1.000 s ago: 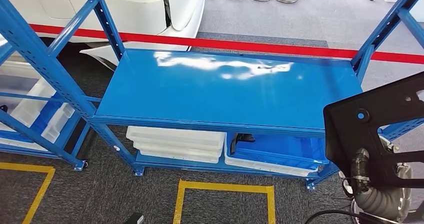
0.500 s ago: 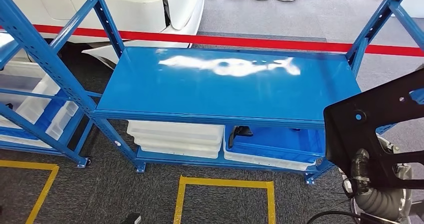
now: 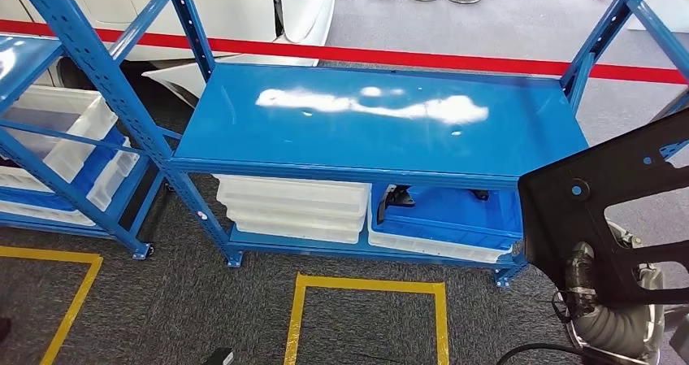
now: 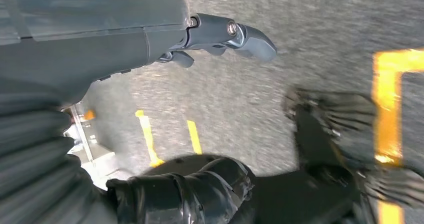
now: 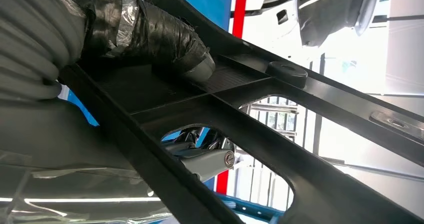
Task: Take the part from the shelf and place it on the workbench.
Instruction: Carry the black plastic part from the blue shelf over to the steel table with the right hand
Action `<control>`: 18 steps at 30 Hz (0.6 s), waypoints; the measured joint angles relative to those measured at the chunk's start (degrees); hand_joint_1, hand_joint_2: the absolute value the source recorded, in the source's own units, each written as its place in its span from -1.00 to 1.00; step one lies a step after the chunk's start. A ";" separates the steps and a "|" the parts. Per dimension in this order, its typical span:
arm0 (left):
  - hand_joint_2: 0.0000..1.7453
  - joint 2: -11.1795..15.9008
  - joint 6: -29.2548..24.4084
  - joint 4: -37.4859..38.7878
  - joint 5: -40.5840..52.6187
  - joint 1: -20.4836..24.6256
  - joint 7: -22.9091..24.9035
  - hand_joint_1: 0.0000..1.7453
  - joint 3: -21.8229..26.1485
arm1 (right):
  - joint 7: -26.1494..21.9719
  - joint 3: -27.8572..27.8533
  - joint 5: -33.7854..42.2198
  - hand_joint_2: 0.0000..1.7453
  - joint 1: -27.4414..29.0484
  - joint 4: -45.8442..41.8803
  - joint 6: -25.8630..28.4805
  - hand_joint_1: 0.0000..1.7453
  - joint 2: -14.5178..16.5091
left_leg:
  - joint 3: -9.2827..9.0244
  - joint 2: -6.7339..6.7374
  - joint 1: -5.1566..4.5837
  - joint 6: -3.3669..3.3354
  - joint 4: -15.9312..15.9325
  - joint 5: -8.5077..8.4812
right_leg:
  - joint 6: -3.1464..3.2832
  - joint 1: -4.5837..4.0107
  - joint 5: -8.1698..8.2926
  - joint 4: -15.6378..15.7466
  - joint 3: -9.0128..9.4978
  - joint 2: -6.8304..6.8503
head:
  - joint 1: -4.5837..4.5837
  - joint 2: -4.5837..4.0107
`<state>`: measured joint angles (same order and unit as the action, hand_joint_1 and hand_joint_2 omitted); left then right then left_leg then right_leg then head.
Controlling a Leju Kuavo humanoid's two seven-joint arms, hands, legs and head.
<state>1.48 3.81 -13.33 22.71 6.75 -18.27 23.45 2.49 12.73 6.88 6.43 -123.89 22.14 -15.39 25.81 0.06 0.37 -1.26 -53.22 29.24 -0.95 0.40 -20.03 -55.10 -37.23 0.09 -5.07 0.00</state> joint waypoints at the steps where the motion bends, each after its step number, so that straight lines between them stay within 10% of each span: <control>1: 1.00 -0.06 0.01 0.01 0.00 -0.01 -0.01 -1.00 0.00 | 0.00 -0.01 -0.03 1.00 0.01 0.00 0.00 1.00 -0.06 | 0.83 0.13 0.15 -0.32 0.11 -0.68 | -0.33 0.06 -2.29 -2.00 -0.75 -0.06 | 0.10 0.00; 4: 1.00 -0.54 -0.03 0.00 -0.03 0.05 0.01 -1.00 0.00 | 0.02 -0.01 -0.09 1.00 0.03 0.02 0.00 1.00 -0.24 | 3.23 0.37 0.23 -0.73 0.06 -2.46 | -1.04 0.34 -11.02 -13.43 -3.27 -0.07 | 0.26 0.00; 6: 1.00 -0.83 -0.03 0.01 -0.07 0.03 0.02 -1.00 0.00 | 0.07 -0.01 -0.17 1.00 0.04 0.02 0.00 1.00 -0.30 | 4.98 0.46 0.22 -0.57 -0.10 -3.71 | -1.19 0.41 -11.31 -17.48 -2.43 -0.07 | 0.26 0.00; 9: 1.00 -0.91 -0.03 0.00 -0.09 0.07 0.03 -1.00 0.00 | 0.10 -0.01 -0.22 1.00 -0.02 0.01 0.00 1.00 -0.36 | 6.86 0.48 0.14 -0.02 -0.47 -5.33 | -0.79 0.42 -7.84 -9.11 5.77 -0.08 | 0.26 0.00; 12: 1.00 -0.91 -0.02 0.00 -0.09 0.14 0.09 -1.00 0.00 | 0.14 -0.01 -0.24 1.00 -0.11 -0.13 0.00 1.00 -0.46 | 7.95 0.42 -0.05 0.91 -0.69 -7.14 | 0.19 0.13 -9.23 2.39 13.24 -0.16 | 0.25 0.00; 18: 1.00 -0.91 -0.03 -0.01 -0.09 -0.10 0.18 -1.00 0.00 | 0.31 0.03 -0.24 1.00 0.00 -0.15 0.00 1.00 -0.52 | 9.93 -0.02 0.13 2.30 -2.71 -4.86 | 2.03 0.30 -7.79 3.67 11.85 0.26 | 0.13 0.00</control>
<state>0.57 3.78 -13.33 22.62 6.65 -18.10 23.45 2.80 12.76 6.64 6.44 -124.04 22.14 -15.91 35.74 0.04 0.50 1.04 -55.93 24.38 1.07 0.70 -27.82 -51.43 -25.38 0.35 -4.94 0.00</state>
